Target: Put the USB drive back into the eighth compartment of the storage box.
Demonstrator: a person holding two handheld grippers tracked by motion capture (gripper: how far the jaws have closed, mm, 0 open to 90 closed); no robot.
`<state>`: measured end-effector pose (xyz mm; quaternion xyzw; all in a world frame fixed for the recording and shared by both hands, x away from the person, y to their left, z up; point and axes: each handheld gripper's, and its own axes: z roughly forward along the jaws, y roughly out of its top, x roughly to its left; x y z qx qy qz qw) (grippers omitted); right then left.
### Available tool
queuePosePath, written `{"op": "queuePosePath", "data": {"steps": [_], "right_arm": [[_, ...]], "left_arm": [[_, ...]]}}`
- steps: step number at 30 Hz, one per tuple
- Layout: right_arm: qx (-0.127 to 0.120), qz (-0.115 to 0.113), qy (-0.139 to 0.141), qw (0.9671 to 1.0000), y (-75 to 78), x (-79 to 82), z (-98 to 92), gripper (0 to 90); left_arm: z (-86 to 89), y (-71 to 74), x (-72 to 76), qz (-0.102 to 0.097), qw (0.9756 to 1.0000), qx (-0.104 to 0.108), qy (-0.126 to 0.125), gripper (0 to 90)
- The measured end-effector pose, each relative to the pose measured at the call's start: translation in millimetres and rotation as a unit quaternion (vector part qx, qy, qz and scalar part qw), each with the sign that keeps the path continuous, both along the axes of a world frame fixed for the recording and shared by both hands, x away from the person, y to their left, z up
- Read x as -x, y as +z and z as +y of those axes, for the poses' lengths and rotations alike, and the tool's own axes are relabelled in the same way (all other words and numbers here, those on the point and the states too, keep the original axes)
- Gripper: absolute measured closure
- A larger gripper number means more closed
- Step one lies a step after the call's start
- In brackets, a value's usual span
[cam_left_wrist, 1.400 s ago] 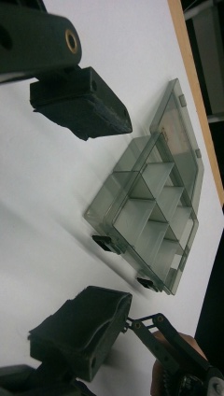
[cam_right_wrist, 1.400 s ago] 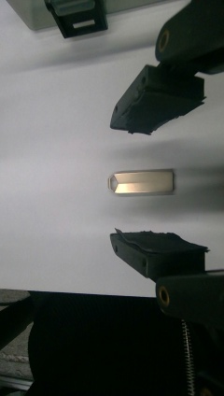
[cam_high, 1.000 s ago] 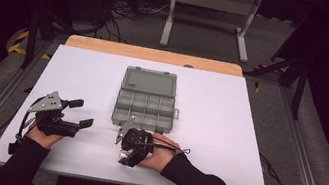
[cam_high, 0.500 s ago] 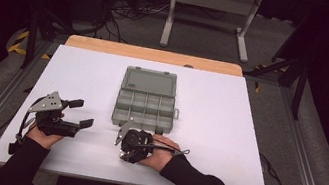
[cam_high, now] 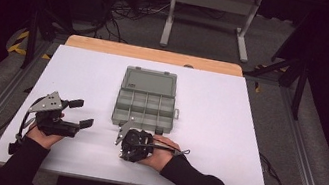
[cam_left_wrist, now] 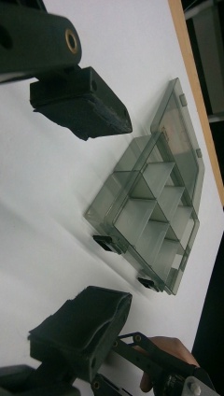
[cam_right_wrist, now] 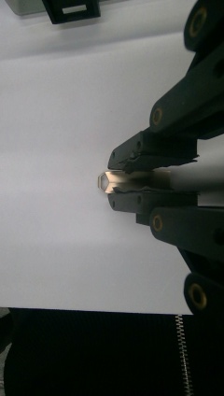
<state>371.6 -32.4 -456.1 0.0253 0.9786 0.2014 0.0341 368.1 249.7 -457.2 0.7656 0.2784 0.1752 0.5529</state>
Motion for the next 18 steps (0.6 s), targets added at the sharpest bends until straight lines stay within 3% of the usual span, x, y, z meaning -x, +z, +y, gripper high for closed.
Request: {"op": "queuePosePath", "data": {"steps": [9, 18], "right_arm": [[-0.016, 0.005, -0.004, 0.9999, 7.2, -1.9, -4.5, 79.0], [-0.033, -0.006, -0.011, 0.9994, 21.7, -3.9, -10.2, 79.0]], "left_arm": [[0.1, 0.1, 0.1, 0.0, 1.0, 0.001, 0.001, 17.4], [0.1, 0.0, 0.1, 0.0, 1.0, 0.001, 0.002, 17.4]]}}
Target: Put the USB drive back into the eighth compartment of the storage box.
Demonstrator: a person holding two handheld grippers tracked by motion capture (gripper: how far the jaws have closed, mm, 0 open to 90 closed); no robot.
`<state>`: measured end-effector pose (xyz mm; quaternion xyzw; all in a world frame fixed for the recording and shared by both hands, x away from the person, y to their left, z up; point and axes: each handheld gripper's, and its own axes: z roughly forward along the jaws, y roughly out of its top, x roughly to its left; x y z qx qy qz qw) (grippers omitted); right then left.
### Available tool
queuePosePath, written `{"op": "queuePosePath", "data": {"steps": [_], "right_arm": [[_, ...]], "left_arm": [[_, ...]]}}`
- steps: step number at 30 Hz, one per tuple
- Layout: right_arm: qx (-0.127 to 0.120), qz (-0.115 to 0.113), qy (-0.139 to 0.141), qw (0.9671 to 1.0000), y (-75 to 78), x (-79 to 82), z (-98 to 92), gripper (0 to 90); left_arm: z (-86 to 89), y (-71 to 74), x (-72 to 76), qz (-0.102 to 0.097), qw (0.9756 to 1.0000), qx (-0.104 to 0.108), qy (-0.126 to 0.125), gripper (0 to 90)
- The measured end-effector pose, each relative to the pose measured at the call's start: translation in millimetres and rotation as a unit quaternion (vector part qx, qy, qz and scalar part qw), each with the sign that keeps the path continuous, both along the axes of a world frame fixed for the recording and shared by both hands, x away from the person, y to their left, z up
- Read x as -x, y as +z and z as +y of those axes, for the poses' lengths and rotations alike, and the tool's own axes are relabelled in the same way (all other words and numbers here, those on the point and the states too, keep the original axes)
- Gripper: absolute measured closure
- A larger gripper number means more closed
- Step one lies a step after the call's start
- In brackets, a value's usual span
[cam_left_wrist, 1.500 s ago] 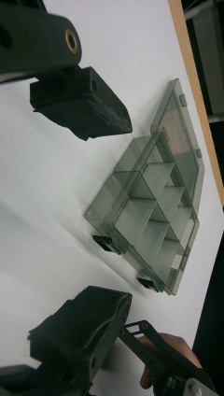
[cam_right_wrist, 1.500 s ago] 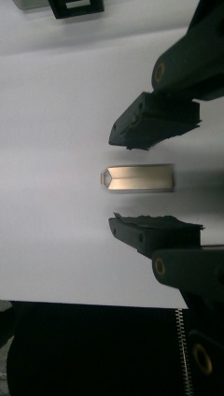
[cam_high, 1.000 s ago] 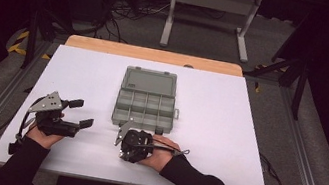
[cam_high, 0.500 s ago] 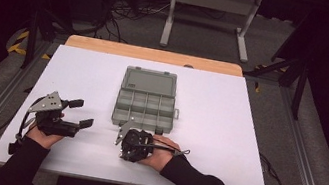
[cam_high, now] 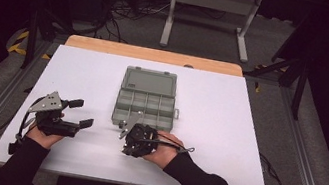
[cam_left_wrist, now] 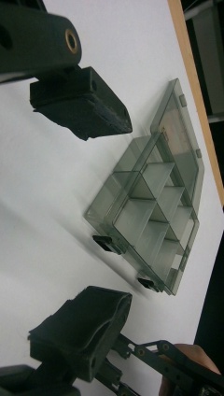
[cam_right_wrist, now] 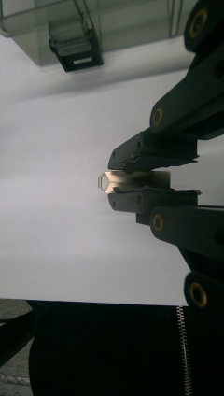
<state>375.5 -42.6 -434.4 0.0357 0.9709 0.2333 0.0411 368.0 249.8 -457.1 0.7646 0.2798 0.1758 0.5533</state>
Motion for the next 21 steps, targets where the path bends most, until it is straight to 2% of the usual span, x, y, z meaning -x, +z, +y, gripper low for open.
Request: {"op": "queuePosePath", "data": {"steps": [10, 21], "right_arm": [[-0.016, -0.014, -0.007, 0.9998, 18.4, -6.0, -9.3, 79.0], [-0.029, -0.03, -0.014, 0.999, 31.8, -14.5, -20.2, 79.0]], "left_arm": [[0.0, 0.0, 0.0, 0.001, 1.0, 0.001, -0.001, 17.4], [0.2, -0.2, -0.3, 0.001, 1.0, 0.002, 0.0, 17.4]]}}
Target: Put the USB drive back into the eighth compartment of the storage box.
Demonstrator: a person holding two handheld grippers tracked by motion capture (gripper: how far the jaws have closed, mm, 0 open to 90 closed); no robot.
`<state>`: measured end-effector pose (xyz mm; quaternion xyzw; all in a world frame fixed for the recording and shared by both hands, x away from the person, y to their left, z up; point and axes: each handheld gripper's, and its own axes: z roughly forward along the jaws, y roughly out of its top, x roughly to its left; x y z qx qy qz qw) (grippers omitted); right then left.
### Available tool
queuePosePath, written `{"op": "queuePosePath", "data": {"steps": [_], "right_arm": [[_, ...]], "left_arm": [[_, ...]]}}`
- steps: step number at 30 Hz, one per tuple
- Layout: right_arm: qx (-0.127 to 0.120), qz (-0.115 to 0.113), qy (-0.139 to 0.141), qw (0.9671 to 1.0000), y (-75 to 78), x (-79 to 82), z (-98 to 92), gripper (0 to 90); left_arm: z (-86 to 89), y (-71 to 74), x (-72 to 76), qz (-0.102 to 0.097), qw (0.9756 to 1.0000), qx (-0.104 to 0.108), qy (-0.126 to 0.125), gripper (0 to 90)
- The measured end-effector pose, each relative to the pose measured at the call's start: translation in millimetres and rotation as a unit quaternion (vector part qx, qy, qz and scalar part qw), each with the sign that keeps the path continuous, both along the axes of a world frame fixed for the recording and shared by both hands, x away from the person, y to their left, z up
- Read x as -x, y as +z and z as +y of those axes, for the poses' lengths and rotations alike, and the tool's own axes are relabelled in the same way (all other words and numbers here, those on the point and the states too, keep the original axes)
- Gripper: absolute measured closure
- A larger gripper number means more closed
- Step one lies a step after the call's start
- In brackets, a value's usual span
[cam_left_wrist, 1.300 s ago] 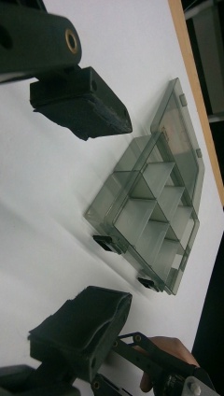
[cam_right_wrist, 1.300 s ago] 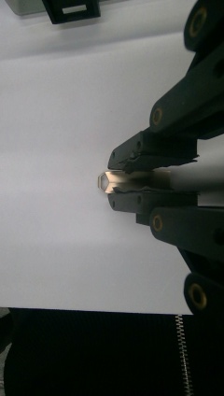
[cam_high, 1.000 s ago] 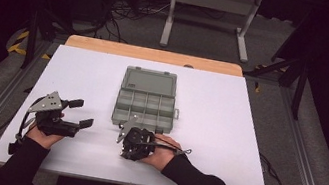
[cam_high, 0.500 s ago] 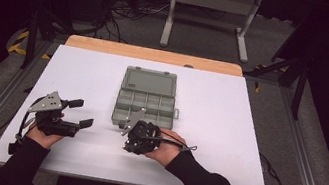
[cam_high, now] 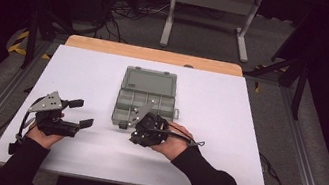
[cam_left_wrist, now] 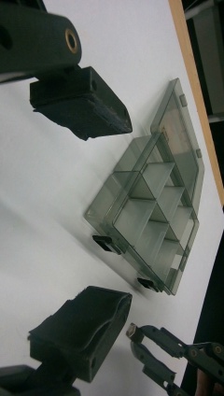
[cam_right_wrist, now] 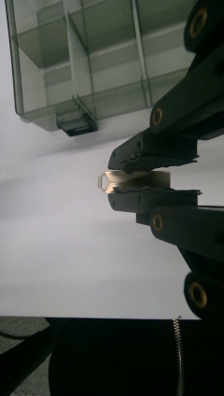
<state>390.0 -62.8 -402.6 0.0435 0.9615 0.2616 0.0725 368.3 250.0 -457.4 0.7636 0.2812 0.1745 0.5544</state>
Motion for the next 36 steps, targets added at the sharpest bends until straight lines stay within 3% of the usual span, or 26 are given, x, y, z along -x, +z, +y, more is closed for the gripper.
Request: {"op": "queuePosePath", "data": {"steps": [20, 36], "right_arm": [[-0.013, -0.014, -0.041, 0.999, 18.6, -21.4, -20.4, 79.0], [-0.015, -0.015, -0.077, 0.9968, 19.2, -38.3, -34.8, 79.0]], "left_arm": [[-0.4, -0.5, 0.1, 0.003, 1.0, 0.001, 0.0, 17.3], [-0.4, -0.7, -0.1, 0.003, 1.0, 0.001, 0.0, 17.3]]}}
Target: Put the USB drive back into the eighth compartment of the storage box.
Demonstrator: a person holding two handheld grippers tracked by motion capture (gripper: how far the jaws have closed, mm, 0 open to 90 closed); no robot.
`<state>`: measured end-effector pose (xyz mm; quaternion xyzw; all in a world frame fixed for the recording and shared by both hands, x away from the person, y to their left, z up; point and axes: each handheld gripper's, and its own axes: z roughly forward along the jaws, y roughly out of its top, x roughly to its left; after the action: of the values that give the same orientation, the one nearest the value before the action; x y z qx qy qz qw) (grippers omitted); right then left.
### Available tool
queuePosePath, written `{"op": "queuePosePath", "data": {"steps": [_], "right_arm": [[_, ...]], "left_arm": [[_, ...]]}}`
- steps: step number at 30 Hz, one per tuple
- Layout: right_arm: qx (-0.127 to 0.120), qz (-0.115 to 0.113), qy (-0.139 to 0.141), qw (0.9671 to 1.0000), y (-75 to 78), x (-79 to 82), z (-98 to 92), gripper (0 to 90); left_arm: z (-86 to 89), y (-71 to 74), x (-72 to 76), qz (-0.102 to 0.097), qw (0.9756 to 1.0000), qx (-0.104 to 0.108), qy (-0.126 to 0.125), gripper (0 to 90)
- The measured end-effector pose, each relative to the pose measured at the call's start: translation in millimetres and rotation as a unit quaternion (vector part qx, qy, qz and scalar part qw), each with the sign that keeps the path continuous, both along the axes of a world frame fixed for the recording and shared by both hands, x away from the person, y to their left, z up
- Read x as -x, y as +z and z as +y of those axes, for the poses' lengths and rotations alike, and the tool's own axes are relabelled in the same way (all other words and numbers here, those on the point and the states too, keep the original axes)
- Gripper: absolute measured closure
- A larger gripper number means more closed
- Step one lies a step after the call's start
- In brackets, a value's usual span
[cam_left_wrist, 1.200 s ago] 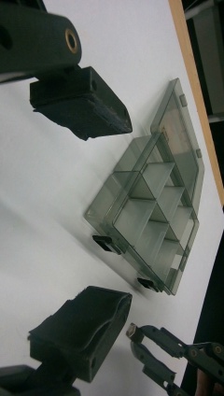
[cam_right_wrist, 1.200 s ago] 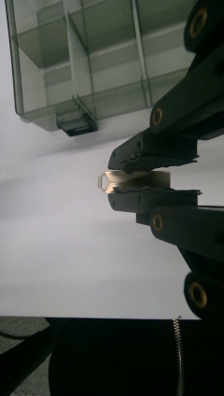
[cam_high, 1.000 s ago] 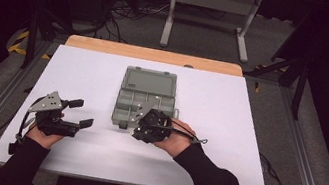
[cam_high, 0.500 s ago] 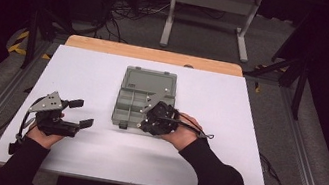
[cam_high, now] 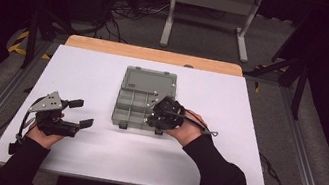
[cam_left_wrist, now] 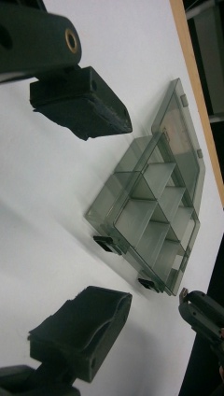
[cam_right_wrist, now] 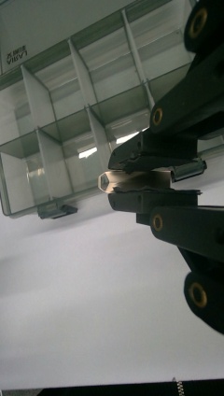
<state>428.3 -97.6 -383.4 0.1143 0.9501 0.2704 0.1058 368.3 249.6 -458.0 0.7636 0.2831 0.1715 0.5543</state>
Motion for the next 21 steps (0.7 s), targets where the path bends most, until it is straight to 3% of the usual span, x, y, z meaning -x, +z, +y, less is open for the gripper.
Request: {"op": "queuePosePath", "data": {"steps": [21], "right_arm": [[0.002, 0.005, -0.046, 0.9989, -4.7, -23.8, -20.4, 78.9]], "left_arm": [[-0.3, -0.2, -0.1, 0.0, 1.0, -0.001, 0.0, 17.3]]}}
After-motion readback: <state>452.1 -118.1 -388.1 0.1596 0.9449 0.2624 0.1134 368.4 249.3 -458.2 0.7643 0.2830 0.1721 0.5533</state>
